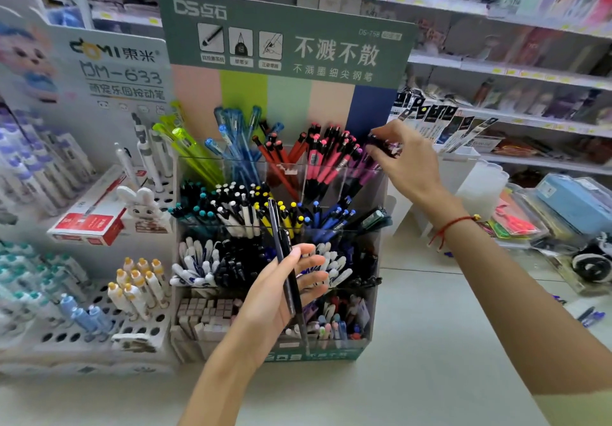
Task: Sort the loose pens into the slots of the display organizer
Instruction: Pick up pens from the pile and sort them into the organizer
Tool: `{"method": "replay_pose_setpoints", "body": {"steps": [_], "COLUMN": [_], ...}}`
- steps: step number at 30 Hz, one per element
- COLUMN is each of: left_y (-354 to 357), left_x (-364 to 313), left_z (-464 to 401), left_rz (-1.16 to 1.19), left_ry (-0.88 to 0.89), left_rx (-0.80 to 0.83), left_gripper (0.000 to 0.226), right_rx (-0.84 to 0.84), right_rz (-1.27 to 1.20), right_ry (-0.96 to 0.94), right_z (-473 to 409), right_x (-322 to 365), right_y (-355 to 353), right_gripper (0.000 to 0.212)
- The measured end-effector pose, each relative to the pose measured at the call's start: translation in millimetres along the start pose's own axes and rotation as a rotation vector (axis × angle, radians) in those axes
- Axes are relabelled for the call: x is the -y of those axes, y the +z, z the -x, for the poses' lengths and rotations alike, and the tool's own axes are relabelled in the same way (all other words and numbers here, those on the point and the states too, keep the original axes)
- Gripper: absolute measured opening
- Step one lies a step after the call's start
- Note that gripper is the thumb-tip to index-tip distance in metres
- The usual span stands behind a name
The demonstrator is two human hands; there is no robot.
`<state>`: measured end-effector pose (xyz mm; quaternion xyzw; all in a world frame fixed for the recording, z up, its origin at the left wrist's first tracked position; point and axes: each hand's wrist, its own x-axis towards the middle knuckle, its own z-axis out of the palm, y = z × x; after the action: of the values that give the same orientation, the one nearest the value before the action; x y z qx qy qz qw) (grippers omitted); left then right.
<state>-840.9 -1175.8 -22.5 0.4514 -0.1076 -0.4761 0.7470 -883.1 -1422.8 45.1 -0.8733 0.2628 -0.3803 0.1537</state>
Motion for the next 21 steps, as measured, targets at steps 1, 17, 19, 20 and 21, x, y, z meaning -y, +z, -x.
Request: {"method": "replay_pose_setpoints", "body": {"steps": [1, 17, 19, 20, 21], "left_y": [0.4, -30.9, -30.9, -31.5, -33.7], "left_x": [0.9, -0.1, -2.2, -3.0, -2.6], "left_z": [-0.8, 5.7, 13.8, 18.3, 21.6], "left_rz": [-0.004, -0.551, -0.462, -0.421, -0.393], "left_ry": [-0.004, 0.041, 0.015, 0.011, 0.005], "left_rx": [-0.004, -0.014, 0.041, 0.073, 0.104], "left_gripper": [0.027, 0.029, 0.025, 0.025, 0.026], "right_rx": [-0.003, 0.592, 0.595, 0.576, 0.554], "right_rz": [0.018, -0.405, -0.542, -0.621, -0.672], "right_ry": [0.001, 0.234, 0.314, 0.373, 0.424], "right_z": [0.3, 131.0, 124.7, 120.9, 117.3], "right_x": [-0.5, 97.3, 99.7, 99.5, 97.7], "right_y": [2.8, 46.9, 45.0, 43.0, 40.9], "right_gripper": [0.025, 0.029, 0.029, 0.027, 0.026]}}
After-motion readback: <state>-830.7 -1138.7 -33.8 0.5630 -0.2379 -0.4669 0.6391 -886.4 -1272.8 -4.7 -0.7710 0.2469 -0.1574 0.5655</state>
